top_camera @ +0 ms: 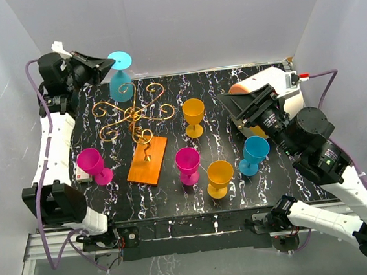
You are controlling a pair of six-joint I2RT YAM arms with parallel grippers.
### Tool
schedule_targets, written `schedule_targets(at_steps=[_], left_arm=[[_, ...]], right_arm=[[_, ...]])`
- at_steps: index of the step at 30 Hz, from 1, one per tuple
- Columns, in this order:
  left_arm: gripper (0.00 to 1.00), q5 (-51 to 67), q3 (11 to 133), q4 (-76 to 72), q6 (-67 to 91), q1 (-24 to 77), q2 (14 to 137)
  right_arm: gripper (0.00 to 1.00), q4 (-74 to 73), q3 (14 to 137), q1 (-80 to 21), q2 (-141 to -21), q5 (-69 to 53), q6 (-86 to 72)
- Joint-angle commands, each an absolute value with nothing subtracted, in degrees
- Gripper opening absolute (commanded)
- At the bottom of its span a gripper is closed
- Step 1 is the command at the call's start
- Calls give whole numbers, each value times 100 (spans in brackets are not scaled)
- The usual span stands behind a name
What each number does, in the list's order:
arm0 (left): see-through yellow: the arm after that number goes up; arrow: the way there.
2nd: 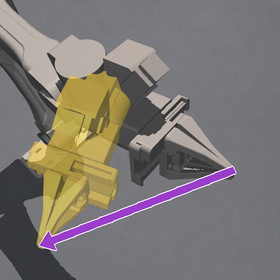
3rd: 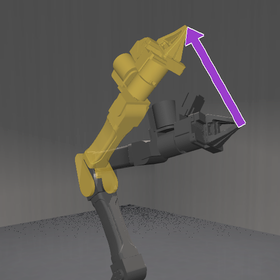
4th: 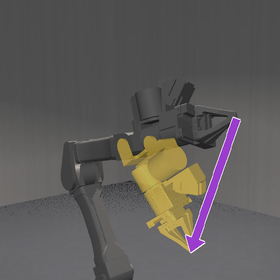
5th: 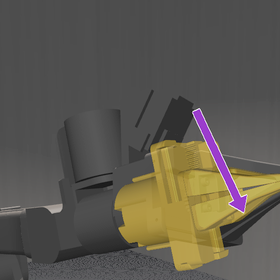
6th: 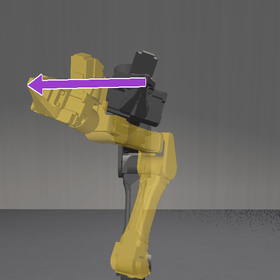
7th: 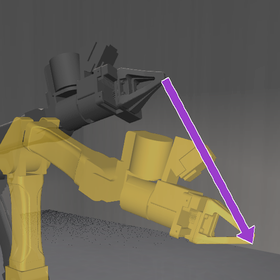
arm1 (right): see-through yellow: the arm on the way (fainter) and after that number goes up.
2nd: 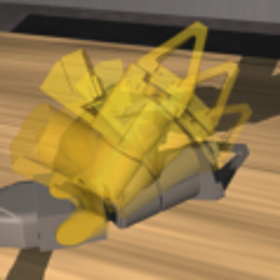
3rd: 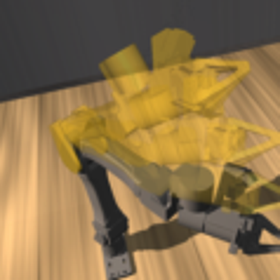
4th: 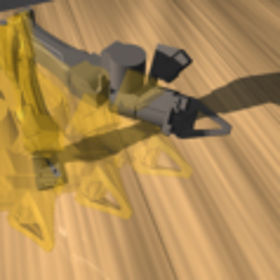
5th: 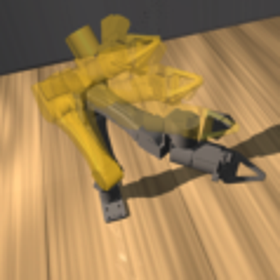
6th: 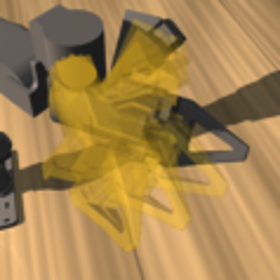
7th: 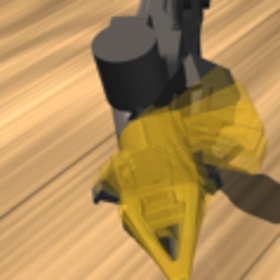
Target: Place the wine glass upside down on the wine glass rack
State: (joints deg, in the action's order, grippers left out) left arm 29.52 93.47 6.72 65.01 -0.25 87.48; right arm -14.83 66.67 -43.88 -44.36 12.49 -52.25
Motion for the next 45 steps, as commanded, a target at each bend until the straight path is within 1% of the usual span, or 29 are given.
schedule_targets(at_steps=[1,13,20,24,32,36,41,45], left_arm=[[0,2788,9215,1179,5989,-188,7994],[0,2647,8814,1947,5338,-311,7314],[0,2834,8625,2074,5254,-311,7163],[0,2659,8655,2380,4995,-316,7097],[0,3728,8428,1998,5294,-314,7118],[0,3890,8363,1861,5367,-315,7144],[0,4302,8162,1227,5815,-314,7245],[0,4412,8195,1053,5977,-314,7394]], right_arm=[[59,-1219,6674,-4401,-4481,1179,-5291],[59,-1289,6709,-4400,-4650,1120,-5382],[59,-1380,6860,-4401,-4816,1037,-5343],[59,-1389,6776,-4402,-4774,1072,-5360],[59,-1424,6776,-4401,-4831,1087,-5329],[59,-1361,6765,-4403,-4825,1164,-5361],[59,-1246,6775,-4402,-4808,1256,-5304],[59,-1267,6776,-4395,-4808,1295,-5273]])
